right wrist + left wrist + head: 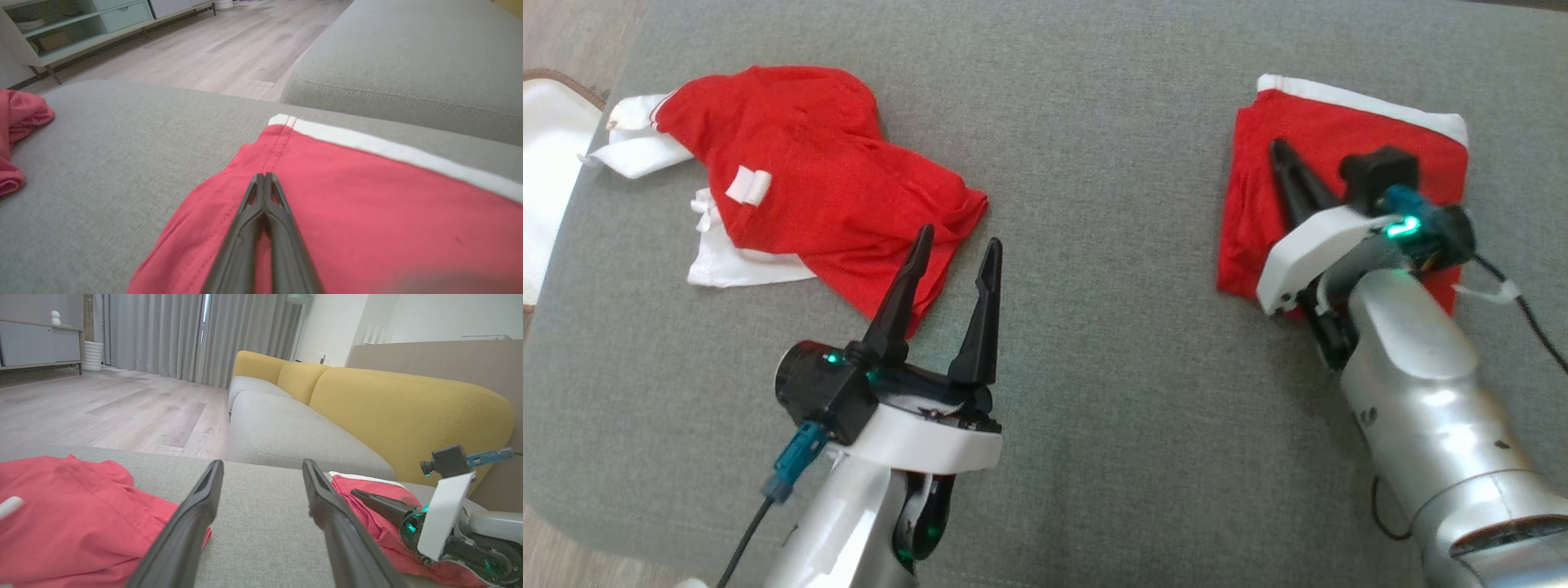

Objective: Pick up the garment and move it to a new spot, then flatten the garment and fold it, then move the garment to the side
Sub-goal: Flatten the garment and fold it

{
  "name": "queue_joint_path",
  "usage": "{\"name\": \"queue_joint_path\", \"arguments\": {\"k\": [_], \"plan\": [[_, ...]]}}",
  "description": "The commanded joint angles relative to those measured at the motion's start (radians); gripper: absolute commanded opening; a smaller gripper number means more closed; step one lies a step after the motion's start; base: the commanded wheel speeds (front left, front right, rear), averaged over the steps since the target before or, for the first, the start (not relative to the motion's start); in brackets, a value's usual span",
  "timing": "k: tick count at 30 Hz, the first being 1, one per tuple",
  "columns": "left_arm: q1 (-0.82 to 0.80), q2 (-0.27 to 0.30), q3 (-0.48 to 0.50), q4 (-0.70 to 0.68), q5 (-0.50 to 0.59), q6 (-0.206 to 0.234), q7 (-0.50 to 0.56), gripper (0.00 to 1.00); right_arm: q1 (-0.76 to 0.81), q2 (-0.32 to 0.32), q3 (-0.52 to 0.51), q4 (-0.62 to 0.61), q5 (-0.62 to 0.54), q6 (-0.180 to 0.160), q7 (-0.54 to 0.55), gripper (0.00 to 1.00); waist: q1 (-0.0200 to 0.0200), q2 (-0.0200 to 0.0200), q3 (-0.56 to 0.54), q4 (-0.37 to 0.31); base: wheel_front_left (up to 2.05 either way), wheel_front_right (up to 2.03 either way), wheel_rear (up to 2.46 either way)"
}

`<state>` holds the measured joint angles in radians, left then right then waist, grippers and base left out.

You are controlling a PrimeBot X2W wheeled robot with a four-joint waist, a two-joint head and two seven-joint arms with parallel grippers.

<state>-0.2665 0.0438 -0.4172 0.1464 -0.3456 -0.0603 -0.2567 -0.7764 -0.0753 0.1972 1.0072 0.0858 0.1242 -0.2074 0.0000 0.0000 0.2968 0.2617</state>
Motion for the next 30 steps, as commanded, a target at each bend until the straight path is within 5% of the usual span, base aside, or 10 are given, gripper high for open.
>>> {"name": "queue_joint_path", "arguments": {"k": [1,9,13,19,30], "plan": [[-0.036,0.006,0.03,-0.036,-0.013,0.011,-0.005,1.0,-0.013,0.024,0.064,-0.003,0.027,0.007,0.006,0.0,0.0,0.0,-0.001,-0.003,0.0,0.0,0.0],[-0.037,0.006,0.046,-0.029,0.001,0.008,-0.005,1.0,0.038,0.025,0.26,-0.016,0.179,0.007,0.026,0.0,0.0,0.0,-0.019,-0.058,0.0,0.0,0.0],[-0.039,0.006,0.066,-0.03,0.019,0.003,-0.005,1.0,0.025,0.025,0.273,-0.042,0.227,0.007,-0.016,0.0,0.0,0.0,-0.038,-0.11,0.0,0.0,0.0],[-0.034,0.006,0.1,-0.043,0.039,-0.004,-0.005,1.0,0.032,0.003,0.17,-0.123,0.194,0.007,-0.053,0.0,0.0,0.0,-0.076,-0.189,0.0,0.0,0.0],[0.008,0.006,0.142,-0.048,0.05,-0.016,-0.005,1.0,0.353,0.008,-0.123,-0.546,0.013,0.007,-0.054,0.0,0.0,0.0,-0.136,-0.3,0.0,0.0,0.0]]}}
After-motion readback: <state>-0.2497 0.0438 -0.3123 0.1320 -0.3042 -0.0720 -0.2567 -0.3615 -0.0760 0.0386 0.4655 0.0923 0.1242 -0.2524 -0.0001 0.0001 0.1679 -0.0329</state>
